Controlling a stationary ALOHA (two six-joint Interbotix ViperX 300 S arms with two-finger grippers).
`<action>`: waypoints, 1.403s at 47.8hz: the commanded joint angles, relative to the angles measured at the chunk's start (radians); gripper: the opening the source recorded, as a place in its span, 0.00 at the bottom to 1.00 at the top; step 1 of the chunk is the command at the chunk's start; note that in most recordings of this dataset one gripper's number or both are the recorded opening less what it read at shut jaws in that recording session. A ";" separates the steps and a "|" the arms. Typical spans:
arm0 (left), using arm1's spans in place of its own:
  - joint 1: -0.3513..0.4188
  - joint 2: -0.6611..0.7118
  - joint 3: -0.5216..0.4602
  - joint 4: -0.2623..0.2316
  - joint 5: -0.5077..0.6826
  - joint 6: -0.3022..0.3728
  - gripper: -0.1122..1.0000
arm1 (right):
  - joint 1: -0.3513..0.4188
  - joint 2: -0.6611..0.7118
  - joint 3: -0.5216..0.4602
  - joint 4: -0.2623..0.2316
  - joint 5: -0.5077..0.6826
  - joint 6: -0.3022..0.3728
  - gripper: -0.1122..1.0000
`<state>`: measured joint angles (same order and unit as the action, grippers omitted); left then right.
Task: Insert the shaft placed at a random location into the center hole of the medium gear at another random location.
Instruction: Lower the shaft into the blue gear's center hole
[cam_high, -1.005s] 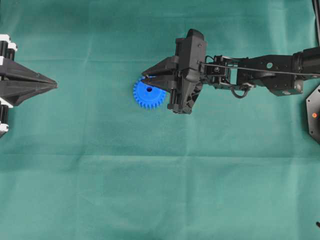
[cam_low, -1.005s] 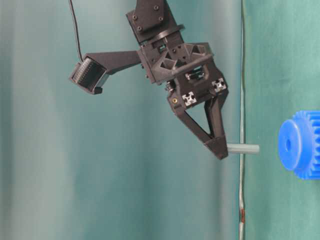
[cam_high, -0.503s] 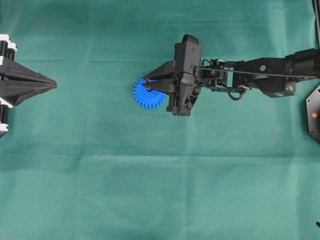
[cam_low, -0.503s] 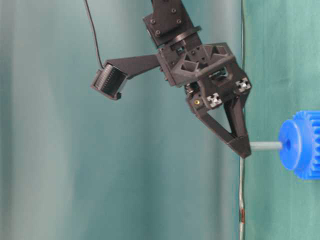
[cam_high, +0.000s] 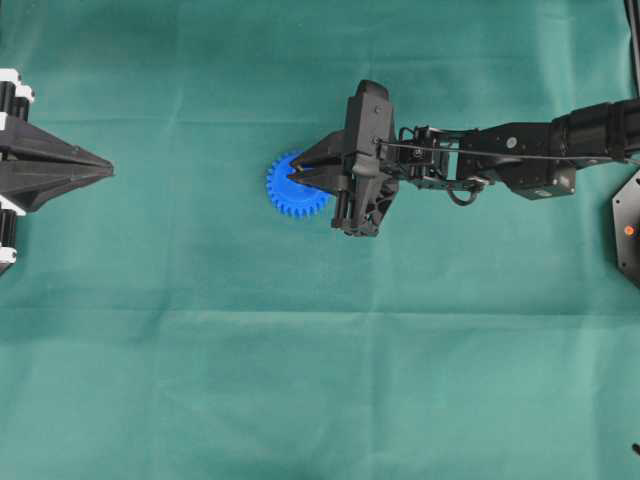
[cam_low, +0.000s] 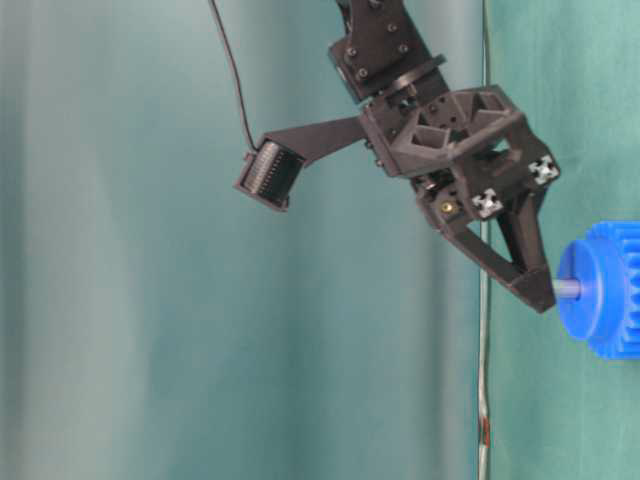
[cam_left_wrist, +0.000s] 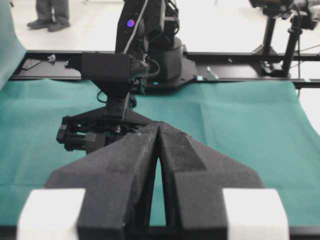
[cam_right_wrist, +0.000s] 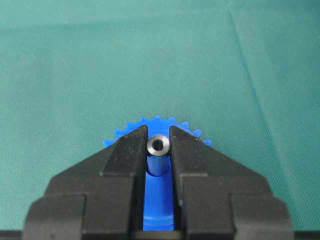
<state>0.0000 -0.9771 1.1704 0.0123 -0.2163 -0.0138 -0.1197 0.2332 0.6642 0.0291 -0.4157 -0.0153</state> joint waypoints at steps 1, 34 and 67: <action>0.002 0.003 -0.020 0.002 -0.005 0.002 0.10 | -0.002 -0.006 -0.017 0.006 -0.018 -0.002 0.22; 0.002 0.006 -0.020 0.002 -0.005 0.002 0.10 | -0.002 0.015 -0.017 0.003 -0.014 -0.002 0.22; 0.002 0.003 -0.021 0.003 -0.005 0.002 0.10 | 0.002 0.015 -0.017 0.005 -0.009 0.000 0.84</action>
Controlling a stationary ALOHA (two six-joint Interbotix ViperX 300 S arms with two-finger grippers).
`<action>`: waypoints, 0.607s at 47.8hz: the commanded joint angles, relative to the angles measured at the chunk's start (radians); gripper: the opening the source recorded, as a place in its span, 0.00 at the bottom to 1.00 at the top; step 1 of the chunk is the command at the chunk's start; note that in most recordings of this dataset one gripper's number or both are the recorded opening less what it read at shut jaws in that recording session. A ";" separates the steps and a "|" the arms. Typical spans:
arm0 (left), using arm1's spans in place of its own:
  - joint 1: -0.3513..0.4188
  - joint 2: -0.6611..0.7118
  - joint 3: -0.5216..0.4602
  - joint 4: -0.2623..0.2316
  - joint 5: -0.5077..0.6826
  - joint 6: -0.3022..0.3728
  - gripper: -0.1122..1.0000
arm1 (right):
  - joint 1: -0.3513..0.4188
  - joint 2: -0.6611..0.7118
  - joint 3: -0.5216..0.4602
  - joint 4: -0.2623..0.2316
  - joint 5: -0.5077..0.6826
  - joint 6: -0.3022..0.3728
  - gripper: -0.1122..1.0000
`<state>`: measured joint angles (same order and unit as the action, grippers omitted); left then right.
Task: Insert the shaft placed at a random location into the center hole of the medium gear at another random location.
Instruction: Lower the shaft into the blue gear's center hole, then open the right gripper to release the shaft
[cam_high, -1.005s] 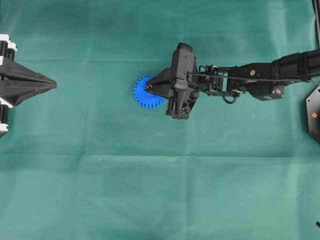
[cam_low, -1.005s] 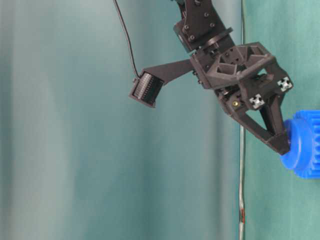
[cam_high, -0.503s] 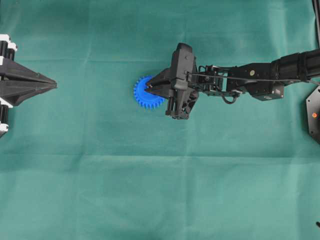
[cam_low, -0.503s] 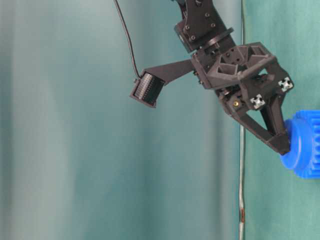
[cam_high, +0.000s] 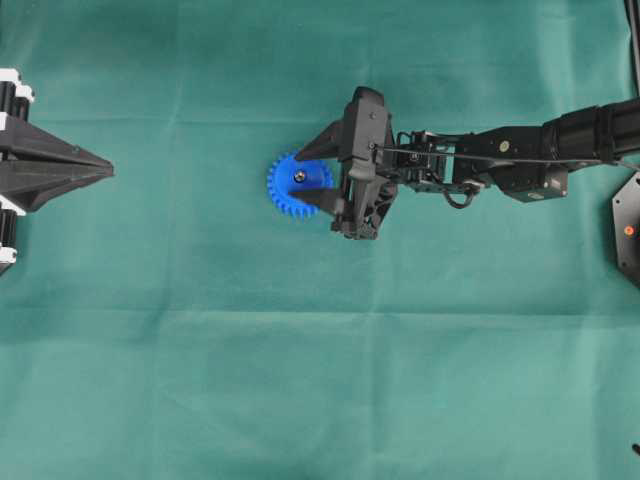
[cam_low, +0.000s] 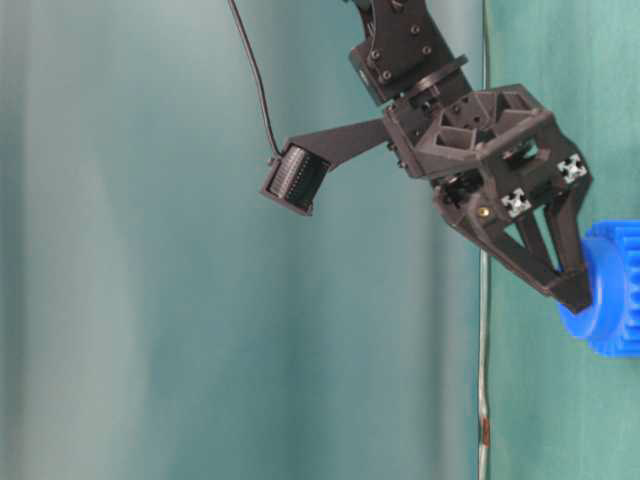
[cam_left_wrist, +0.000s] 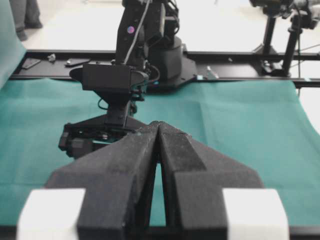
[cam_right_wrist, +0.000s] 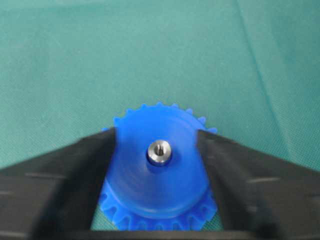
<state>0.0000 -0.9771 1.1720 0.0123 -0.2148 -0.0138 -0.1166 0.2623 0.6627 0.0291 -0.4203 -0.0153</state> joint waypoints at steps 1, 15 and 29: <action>0.000 0.003 -0.023 0.002 -0.006 0.002 0.10 | -0.002 -0.014 -0.015 0.005 -0.005 0.000 0.87; 0.000 0.000 -0.023 0.003 -0.006 0.002 0.10 | 0.000 -0.106 -0.014 0.002 0.051 -0.006 0.80; 0.000 -0.003 -0.025 0.002 -0.006 0.002 0.10 | -0.002 -0.235 -0.005 0.000 0.153 -0.008 0.80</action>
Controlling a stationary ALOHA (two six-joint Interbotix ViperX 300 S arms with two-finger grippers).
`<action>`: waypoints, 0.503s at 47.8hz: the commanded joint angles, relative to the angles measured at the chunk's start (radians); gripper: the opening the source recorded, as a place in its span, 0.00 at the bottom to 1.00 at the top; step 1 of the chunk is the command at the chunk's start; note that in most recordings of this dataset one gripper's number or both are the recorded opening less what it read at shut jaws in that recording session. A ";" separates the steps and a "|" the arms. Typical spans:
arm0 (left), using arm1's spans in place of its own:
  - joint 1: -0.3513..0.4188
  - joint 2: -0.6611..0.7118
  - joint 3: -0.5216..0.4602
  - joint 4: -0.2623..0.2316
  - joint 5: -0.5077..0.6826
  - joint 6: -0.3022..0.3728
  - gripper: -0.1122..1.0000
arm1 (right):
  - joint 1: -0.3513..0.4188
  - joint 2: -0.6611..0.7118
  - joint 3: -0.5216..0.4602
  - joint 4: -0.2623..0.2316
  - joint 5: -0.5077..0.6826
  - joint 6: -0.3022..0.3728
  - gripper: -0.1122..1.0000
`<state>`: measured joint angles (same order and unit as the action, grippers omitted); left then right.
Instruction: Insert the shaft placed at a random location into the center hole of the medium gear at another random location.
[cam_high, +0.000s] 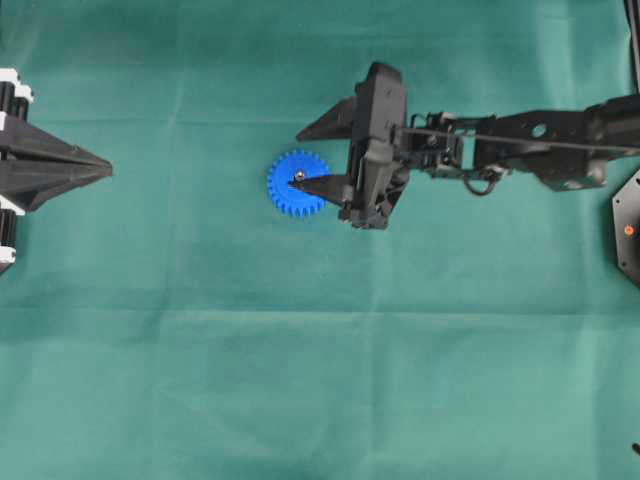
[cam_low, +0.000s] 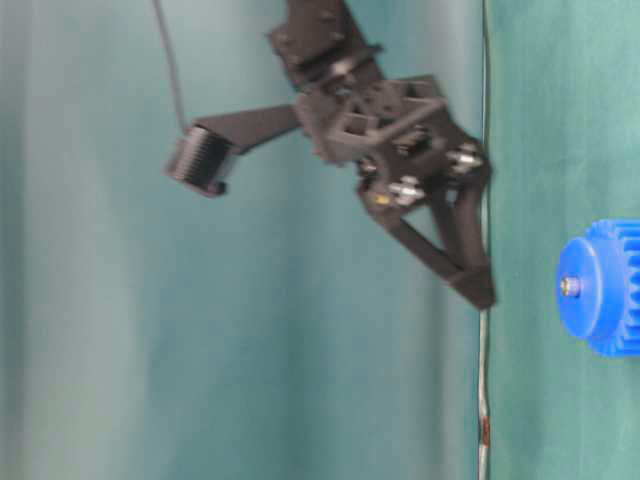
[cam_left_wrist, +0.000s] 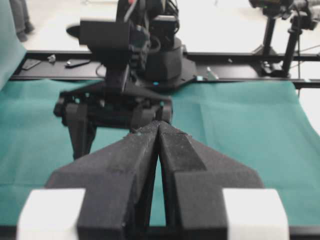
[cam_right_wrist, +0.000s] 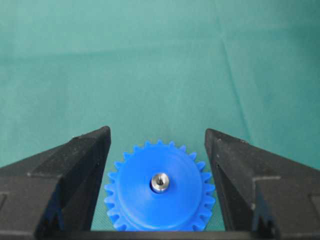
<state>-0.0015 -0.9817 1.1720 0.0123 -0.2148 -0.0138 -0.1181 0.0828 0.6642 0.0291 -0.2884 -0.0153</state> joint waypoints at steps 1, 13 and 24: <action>0.003 0.002 -0.023 0.002 -0.006 0.000 0.10 | 0.000 -0.064 -0.003 0.000 0.026 -0.008 0.80; 0.003 0.000 -0.023 0.002 -0.005 0.000 0.10 | 0.000 -0.181 0.077 -0.002 0.048 -0.006 0.80; 0.003 0.000 -0.025 0.002 -0.003 0.000 0.10 | 0.000 -0.308 0.183 0.000 0.049 -0.005 0.80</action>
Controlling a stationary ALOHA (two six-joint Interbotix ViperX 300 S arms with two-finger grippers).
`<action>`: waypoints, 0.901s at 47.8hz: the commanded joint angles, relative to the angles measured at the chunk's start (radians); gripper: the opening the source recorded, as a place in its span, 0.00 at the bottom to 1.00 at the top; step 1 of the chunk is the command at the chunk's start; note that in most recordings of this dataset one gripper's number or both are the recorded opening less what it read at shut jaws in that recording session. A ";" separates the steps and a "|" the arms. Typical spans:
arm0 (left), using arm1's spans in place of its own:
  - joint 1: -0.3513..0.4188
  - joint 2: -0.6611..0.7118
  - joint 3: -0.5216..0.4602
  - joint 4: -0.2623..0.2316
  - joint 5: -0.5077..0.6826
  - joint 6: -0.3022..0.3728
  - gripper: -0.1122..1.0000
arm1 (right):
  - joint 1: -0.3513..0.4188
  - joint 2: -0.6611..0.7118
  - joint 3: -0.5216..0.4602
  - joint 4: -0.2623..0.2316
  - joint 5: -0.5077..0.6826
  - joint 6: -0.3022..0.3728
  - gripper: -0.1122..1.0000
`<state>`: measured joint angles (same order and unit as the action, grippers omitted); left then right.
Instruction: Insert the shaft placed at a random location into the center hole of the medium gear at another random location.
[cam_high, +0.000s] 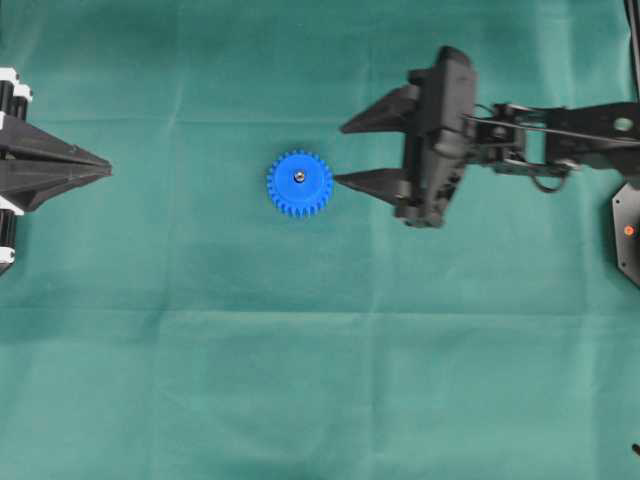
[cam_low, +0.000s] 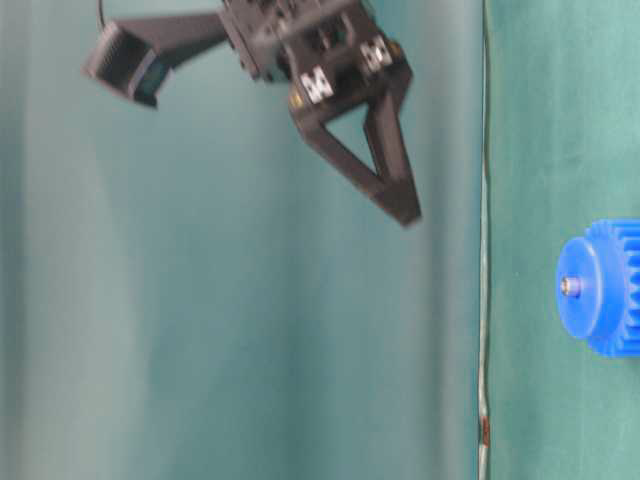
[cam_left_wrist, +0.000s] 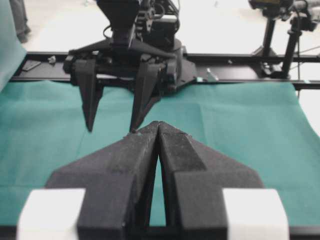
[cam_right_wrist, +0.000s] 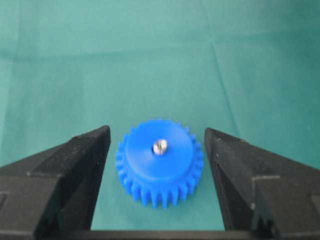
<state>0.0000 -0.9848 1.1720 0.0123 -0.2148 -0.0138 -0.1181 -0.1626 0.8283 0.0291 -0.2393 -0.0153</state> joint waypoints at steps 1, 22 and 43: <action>0.002 0.003 -0.025 0.002 -0.003 0.000 0.10 | 0.000 -0.074 0.028 0.000 0.000 -0.005 0.80; 0.000 0.002 -0.025 0.002 0.008 0.000 0.10 | 0.000 -0.207 0.135 0.005 0.028 0.000 0.80; 0.000 0.002 -0.023 0.002 0.012 0.000 0.10 | 0.000 -0.196 0.129 0.005 0.031 0.000 0.79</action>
<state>-0.0015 -0.9863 1.1720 0.0107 -0.1994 -0.0138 -0.1181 -0.3528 0.9741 0.0322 -0.2102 -0.0153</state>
